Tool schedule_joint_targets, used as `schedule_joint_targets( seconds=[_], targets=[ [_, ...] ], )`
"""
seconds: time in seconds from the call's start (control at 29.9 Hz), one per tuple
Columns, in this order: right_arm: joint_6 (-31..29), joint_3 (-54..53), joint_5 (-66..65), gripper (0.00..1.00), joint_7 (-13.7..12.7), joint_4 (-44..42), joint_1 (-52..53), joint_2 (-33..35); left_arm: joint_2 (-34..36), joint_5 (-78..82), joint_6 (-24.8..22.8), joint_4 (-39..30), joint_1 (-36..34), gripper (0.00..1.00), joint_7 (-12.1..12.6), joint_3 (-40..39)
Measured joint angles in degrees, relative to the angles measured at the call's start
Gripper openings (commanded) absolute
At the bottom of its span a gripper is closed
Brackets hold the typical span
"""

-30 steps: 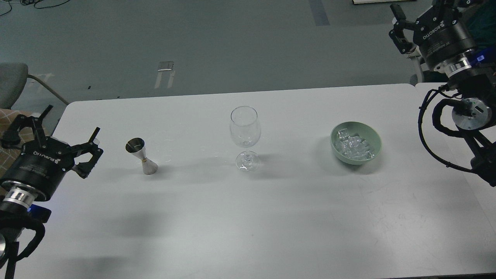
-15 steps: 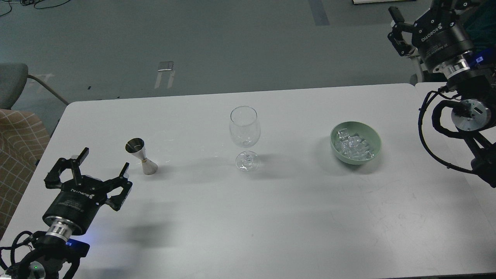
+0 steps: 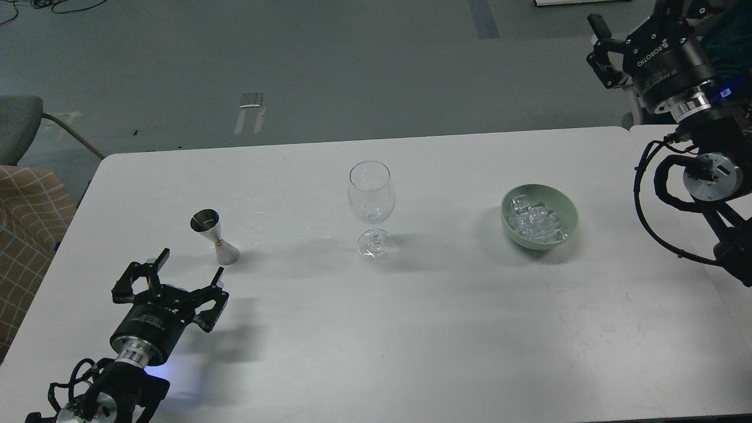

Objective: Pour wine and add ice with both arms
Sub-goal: 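Close the left gripper around the metal jigger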

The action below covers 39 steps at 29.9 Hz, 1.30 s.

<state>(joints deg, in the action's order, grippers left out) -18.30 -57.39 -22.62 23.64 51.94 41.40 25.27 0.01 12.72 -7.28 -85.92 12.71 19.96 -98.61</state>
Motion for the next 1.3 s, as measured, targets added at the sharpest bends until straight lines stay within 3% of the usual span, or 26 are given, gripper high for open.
schedule_joint_targets(
  seconds=[0.87, 1.3],
  targets=[
    [0.02, 0.04, -1.7, 1.0, -0.03, 0.01, -0.8, 0.25, -0.01, 4.24, -1.24, 13.13, -11.36, 0.94, -0.33, -1.57],
    [0.02, 1.01, -1.78, 1.0, -0.02, -0.08, -0.97, 0.38, -0.01, 4.36, -1.59, 15.48, -12.95, 0.94, -0.11, -1.26]
  ],
)
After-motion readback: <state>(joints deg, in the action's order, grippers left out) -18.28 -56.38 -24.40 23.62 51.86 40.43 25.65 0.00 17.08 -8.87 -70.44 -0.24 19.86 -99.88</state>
